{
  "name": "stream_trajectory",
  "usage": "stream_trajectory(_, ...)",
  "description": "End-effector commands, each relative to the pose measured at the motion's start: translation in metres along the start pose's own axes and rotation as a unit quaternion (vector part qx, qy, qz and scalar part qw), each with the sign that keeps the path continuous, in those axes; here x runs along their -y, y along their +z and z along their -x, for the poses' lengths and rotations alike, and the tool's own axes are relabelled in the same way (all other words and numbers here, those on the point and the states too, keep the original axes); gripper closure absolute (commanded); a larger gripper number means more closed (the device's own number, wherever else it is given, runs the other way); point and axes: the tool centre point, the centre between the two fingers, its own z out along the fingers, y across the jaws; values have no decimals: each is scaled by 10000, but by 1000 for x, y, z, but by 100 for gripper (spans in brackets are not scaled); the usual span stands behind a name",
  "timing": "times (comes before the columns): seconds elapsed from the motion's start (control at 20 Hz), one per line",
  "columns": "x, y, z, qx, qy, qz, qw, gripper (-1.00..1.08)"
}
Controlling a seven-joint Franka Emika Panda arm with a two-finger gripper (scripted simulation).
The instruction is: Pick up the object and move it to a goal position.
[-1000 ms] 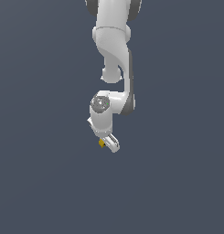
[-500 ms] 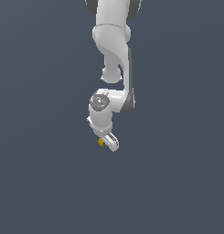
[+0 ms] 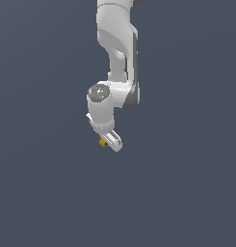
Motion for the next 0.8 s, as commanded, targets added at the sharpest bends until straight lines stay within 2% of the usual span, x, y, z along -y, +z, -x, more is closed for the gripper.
stream_trajectory(0.0, -8, -21, -1, -2, 3, -8, 10000, 108)
stream_trajectory(0.75, -75, -186, -11, -1, 12, -6, 10000, 108)
